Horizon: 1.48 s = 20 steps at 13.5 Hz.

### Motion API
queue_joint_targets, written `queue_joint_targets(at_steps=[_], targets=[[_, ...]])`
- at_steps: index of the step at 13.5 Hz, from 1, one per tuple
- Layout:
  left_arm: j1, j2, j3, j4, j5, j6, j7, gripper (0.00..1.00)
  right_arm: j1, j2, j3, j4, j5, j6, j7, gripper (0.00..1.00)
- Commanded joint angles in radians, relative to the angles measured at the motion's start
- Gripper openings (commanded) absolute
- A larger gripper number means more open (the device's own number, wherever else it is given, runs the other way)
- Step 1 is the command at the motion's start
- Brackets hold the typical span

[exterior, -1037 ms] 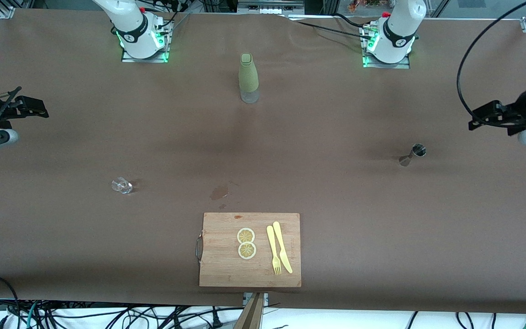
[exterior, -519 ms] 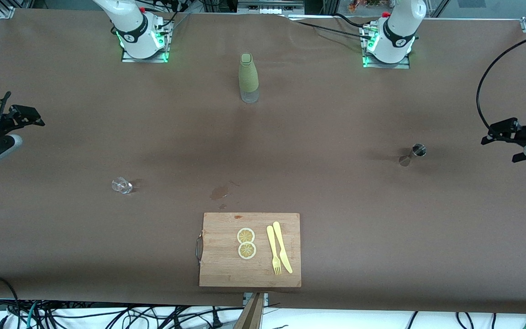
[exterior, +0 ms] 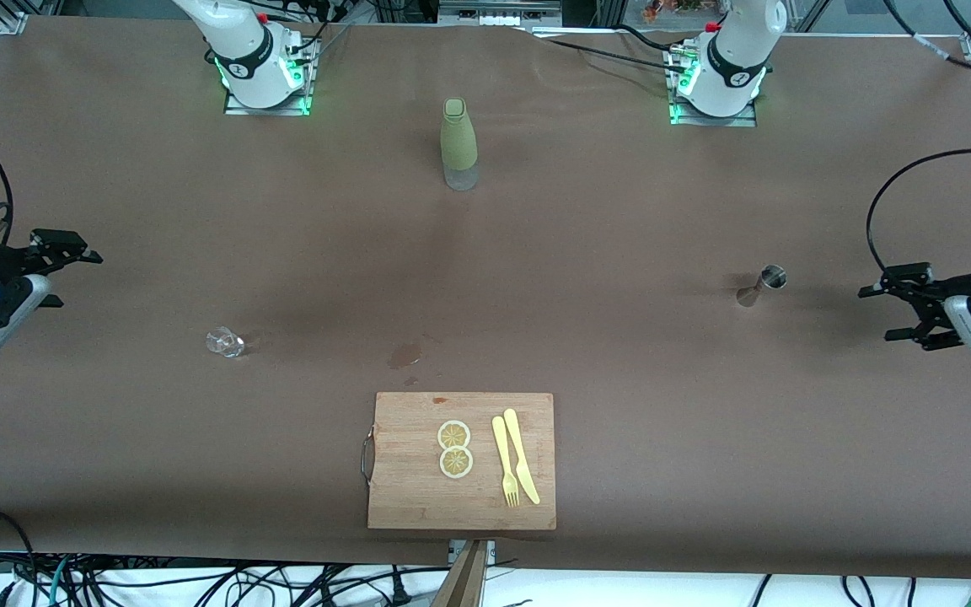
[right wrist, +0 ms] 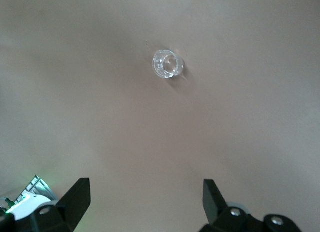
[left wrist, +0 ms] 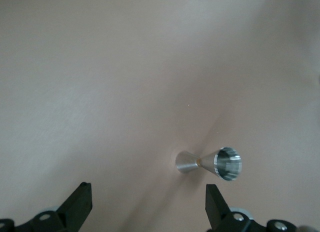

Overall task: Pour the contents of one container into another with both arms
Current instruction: 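Lower the left gripper to the jigger while the right gripper reaches the glass, then close the left gripper on the jigger while the right gripper grasps the glass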

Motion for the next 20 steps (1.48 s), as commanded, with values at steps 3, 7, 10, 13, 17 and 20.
queue_joint_targets(at_steps=[3, 7, 10, 13, 17, 20], targets=[[0.067, 0.164, -0.002, 0.031, -0.238, -0.011, 0.471, 1.00, -0.020, 0.040, 0.007, -0.020, 0.135, 0.053, -0.141, 1.00], [0.107, 0.241, -0.003, 0.028, -0.349, -0.036, 0.758, 1.00, -0.021, 0.026, 0.009, -0.190, 0.286, 0.191, -0.351, 1.00], [0.113, 0.298, -0.002, 0.022, -0.435, -0.091, 1.008, 1.00, -0.021, 0.003, 0.009, -0.333, 0.432, 0.251, -0.497, 1.00], [0.112, 0.324, -0.003, 0.022, -0.472, -0.155, 1.148, 1.00, -0.023, -0.002, 0.009, -0.422, 0.539, 0.274, -0.652, 1.00], [0.107, 0.365, -0.003, 0.016, -0.472, -0.217, 1.174, 1.00, -0.051, 0.003, 0.007, -0.459, 0.578, 0.340, -0.842, 1.00], [0.100, 0.396, -0.002, 0.012, -0.473, -0.258, 1.198, 1.00, -0.078, 0.047, 0.007, -0.453, 0.703, 0.407, -0.983, 1.00]])
